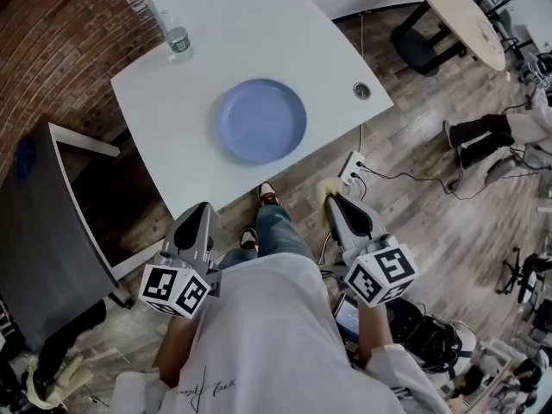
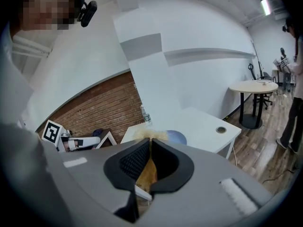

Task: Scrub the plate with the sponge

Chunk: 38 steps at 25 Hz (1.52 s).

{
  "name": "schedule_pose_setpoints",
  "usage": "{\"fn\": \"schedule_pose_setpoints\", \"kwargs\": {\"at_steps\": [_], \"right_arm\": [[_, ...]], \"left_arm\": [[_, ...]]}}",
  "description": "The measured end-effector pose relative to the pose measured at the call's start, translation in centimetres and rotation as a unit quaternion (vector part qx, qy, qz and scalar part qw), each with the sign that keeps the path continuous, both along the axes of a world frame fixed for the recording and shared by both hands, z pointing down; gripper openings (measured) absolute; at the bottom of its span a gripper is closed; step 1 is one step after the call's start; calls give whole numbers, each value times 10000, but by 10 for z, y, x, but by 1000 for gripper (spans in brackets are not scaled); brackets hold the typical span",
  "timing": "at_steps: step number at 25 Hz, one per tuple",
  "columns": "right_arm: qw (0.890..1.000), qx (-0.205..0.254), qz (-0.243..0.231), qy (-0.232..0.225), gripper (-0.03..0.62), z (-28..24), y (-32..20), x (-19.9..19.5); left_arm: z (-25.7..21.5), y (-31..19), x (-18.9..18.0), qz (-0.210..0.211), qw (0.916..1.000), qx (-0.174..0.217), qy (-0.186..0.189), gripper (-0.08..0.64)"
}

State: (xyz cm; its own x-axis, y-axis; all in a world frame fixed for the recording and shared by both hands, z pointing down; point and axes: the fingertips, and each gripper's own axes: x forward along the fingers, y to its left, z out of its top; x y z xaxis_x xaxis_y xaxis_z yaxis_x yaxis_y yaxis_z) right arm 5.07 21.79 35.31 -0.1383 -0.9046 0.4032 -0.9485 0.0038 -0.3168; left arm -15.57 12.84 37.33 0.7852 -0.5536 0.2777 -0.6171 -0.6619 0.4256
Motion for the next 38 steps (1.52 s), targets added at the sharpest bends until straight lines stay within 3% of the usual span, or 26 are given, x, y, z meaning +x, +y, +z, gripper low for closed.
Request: {"fn": "schedule_pose_setpoints", "kwargs": {"at_steps": [8, 19, 28, 38], "right_arm": [[9987, -34, -511, -26, 23, 3, -84, 34], [9921, -268, -1220, 79, 21, 28, -158, 80], [9796, -987, -1679, 495, 20, 96, -194, 75], [9696, -1517, -1739, 814, 20, 148, -233, 76]], "left_arm": [[-7, -66, 29, -418, 9991, -3, -124, 12], [14, -118, 79, -1000, 9940, -150, -409, 14], [68, -139, 74, -1429, 9816, -644, -1089, 14], [125, -161, 62, -1473, 9727, -1164, -1365, 14]]}}
